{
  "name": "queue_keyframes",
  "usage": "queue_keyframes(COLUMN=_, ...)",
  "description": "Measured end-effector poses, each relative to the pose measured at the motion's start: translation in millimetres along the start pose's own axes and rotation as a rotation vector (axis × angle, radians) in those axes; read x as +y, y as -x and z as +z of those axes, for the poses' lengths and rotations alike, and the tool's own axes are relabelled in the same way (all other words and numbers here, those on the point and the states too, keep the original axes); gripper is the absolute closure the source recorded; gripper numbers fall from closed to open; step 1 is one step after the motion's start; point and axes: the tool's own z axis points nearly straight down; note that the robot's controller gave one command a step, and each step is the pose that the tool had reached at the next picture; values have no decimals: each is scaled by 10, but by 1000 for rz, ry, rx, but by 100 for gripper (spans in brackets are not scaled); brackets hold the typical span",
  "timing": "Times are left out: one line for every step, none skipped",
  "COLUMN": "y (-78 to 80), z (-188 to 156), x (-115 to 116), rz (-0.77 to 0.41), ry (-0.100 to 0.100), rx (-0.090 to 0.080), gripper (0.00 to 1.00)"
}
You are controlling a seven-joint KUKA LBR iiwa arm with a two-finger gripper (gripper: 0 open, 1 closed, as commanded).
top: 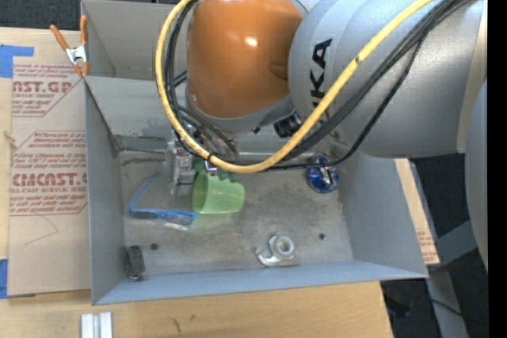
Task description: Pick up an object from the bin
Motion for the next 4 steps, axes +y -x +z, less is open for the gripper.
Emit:
queue_keyframes(y=-267, z=1224, x=190, rz=206, ry=-7, rx=16, gripper=100)
queue_keyframes(y=-115, z=1039, x=231, rz=123, ry=-5, rx=7, gripper=100)
queue_keyframes(y=-15, z=384, x=107, rz=118, ry=-2, rx=1, gripper=100)
queue_keyframes(y=-10, z=1236, x=-13, rz=346, ry=-8, rx=13, gripper=100)
